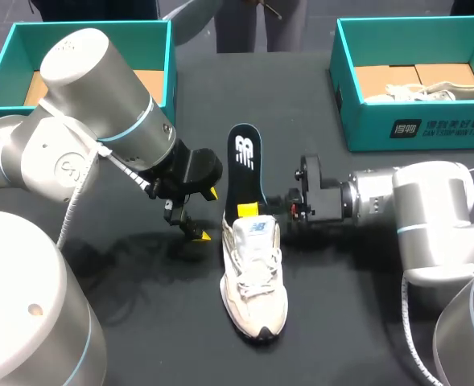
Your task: Take the shoe out of the shoebox, open the shoe tongue, remove and reinsert the insole, then place the shoe into the shoebox
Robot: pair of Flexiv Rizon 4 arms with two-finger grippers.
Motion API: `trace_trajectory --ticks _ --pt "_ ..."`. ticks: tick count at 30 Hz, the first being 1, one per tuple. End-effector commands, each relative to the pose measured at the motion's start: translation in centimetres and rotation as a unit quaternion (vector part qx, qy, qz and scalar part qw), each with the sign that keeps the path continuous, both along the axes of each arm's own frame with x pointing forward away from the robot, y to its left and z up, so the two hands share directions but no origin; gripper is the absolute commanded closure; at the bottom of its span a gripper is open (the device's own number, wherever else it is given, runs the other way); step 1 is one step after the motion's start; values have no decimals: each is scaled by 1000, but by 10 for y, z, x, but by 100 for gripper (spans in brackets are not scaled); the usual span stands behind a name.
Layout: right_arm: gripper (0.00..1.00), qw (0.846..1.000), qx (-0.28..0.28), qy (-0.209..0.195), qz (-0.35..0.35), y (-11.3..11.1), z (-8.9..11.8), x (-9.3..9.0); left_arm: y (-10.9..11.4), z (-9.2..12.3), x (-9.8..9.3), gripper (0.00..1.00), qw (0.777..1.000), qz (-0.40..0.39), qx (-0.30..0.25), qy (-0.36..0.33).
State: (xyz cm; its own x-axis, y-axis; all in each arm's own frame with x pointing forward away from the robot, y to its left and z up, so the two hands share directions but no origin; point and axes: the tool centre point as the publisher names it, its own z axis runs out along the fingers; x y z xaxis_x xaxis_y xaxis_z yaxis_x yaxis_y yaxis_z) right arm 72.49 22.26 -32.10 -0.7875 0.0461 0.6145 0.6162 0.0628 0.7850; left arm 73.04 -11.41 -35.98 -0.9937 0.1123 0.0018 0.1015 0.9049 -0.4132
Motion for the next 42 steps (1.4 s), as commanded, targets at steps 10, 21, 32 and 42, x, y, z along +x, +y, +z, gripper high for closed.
trace_trajectory --ticks 10,21,32,42 --pt "73 1000 -15 -7 3 2 11 14 0 0 0 0 1000 0 1 0" --pt "100 1000 -12 9 -7 1 11 25 0 0 0 0 1000 0 1 0" --pt "100 999 -8 45 -10 0 -7 20 0 0 0 0 1000 0 1 0" --pt "100 997 -5 70 -11 0 -22 0 0 0 0 0 1000 0 1 0"
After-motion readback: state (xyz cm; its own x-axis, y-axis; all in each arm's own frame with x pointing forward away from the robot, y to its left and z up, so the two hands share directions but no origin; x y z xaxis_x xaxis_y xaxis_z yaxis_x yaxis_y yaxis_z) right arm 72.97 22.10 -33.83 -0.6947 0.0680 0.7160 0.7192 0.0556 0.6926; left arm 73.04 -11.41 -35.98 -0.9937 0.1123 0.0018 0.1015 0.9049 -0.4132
